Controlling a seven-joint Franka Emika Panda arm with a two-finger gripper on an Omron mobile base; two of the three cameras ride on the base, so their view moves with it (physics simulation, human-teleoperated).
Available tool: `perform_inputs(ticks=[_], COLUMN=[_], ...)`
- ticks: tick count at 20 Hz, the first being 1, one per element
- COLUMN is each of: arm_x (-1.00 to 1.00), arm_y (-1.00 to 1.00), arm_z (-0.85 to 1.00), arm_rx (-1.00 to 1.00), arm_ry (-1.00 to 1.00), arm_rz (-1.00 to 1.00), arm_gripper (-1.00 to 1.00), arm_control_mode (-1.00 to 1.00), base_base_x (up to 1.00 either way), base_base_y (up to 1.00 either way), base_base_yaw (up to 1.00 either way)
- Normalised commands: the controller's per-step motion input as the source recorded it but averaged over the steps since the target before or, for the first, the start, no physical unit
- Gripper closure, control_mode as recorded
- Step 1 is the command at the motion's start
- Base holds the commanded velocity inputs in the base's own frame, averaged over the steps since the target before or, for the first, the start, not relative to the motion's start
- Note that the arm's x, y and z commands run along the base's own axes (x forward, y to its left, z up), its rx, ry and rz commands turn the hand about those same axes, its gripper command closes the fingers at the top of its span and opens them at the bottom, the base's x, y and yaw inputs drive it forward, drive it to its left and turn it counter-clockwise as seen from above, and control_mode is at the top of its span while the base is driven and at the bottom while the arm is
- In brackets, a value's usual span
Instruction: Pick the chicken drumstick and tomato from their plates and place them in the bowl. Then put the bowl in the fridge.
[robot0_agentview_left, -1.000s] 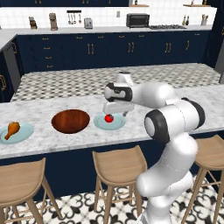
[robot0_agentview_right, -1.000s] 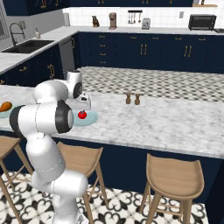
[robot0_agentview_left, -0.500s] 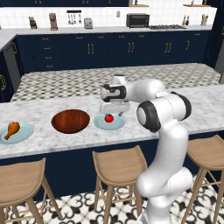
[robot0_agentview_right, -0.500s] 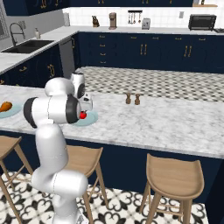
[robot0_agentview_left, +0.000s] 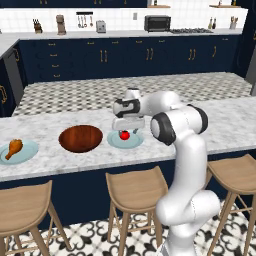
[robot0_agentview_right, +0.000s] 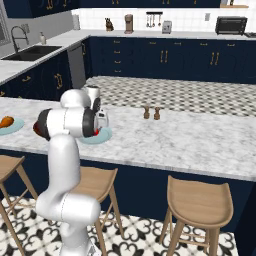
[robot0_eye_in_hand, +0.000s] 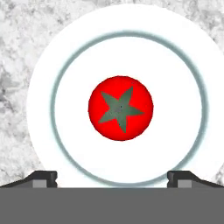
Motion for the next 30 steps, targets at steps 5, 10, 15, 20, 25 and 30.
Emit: perform_inputs(ticks=[5, 10, 15, 20, 25, 30], arm_x=[0.35, 0.48, 0.09, 0.00, -0.40, -0.66], arm_y=[0.04, 0.08, 0.02, 0.00, 0.00, 0.01], arm_z=[-0.29, -0.26, -0.26, -0.21, -0.10, 0.79], arm_rx=[0.00, 0.00, 0.00, 0.00, 0.01, 0.02], arm_ry=[0.00, 0.00, 0.02, 0.07, 0.05, -0.18], arm_rz=[-0.04, -0.04, -0.03, -0.02, -0.11, -0.08], arm_gripper=[-1.00, -1.00, -1.00, 1.00, 1.00, 1.00], arm_control_mode=[-1.00, -1.00, -1.00, -1.00, -1.00, -1.00], base_base_x=[0.00, 0.00, 0.00, 0.00, 0.00, 0.00], base_base_y=[0.00, 0.00, 0.00, 0.00, 0.00, 0.00], base_base_yaw=[0.00, 0.00, 0.00, 0.00, 0.00, 0.00])
